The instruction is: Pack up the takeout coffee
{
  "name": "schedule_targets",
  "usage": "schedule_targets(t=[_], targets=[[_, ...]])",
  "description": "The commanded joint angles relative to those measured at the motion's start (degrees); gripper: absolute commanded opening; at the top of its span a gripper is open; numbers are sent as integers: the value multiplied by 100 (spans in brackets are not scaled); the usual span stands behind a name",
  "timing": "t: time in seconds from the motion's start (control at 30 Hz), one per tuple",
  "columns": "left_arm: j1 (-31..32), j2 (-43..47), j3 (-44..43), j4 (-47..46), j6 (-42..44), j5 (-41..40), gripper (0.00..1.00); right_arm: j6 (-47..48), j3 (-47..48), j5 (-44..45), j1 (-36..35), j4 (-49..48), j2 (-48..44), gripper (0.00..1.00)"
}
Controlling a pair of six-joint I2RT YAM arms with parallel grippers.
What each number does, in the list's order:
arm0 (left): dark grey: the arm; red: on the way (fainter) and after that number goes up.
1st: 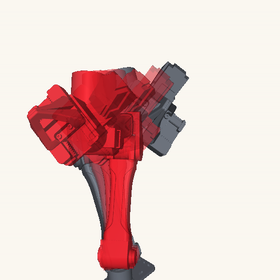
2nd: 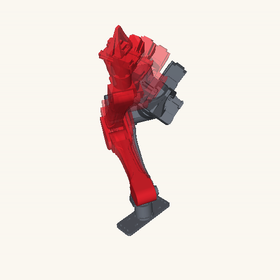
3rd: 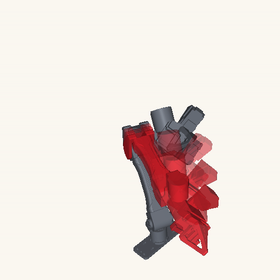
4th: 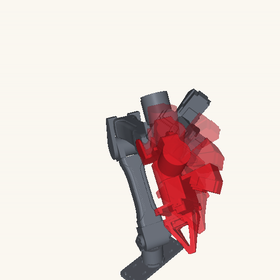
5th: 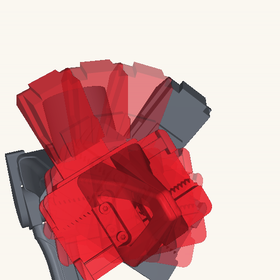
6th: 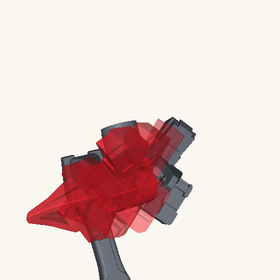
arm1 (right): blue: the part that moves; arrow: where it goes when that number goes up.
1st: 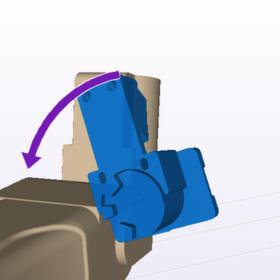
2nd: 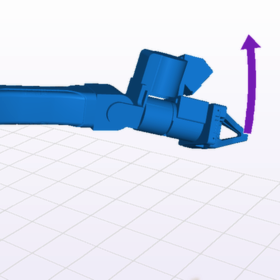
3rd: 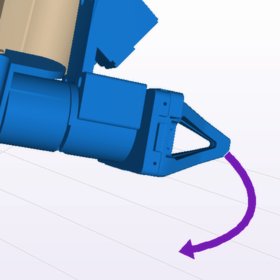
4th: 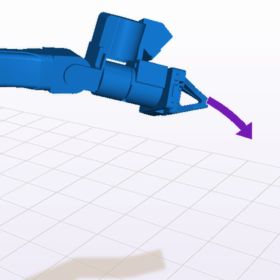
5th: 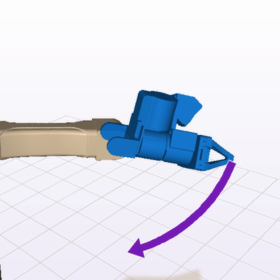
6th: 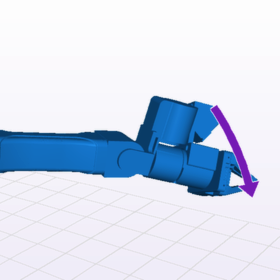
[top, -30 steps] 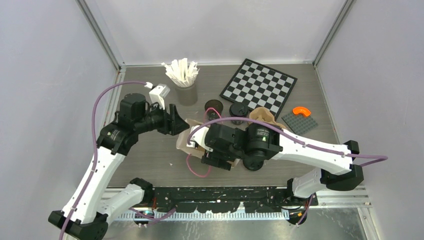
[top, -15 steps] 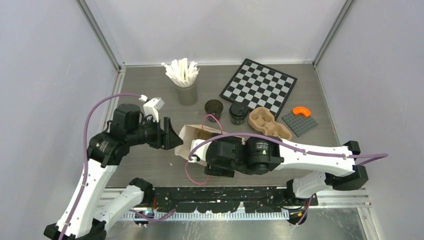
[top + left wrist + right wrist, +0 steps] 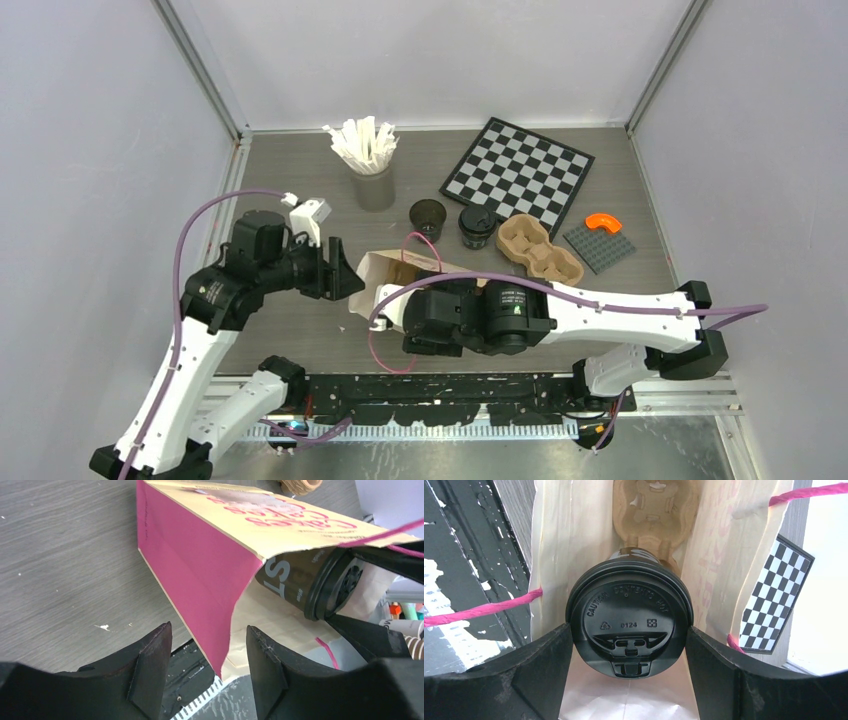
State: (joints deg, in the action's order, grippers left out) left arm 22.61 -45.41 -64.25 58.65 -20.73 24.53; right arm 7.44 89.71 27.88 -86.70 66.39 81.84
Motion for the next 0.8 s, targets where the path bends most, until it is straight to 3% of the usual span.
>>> schedule_targets(t=[0.0,0.1,0.2,0.4,0.77], targets=[[15,26,100,-625,15,-324,57,-6,140,174,-58,-69,48,79],[17,12,243,-900,3,-53,54,75,151,203,-62,17,66,79],[16,103,379,-1005,-35,171,42,75,98,186,-71,27,-14,79],[15,462,736,-1410,-212,671,4,243,183,257,-102,-221,44,79],[15,1280,1498,-2146,-298,1055,0,1347,-241,671,-94,-1337,448,81]])
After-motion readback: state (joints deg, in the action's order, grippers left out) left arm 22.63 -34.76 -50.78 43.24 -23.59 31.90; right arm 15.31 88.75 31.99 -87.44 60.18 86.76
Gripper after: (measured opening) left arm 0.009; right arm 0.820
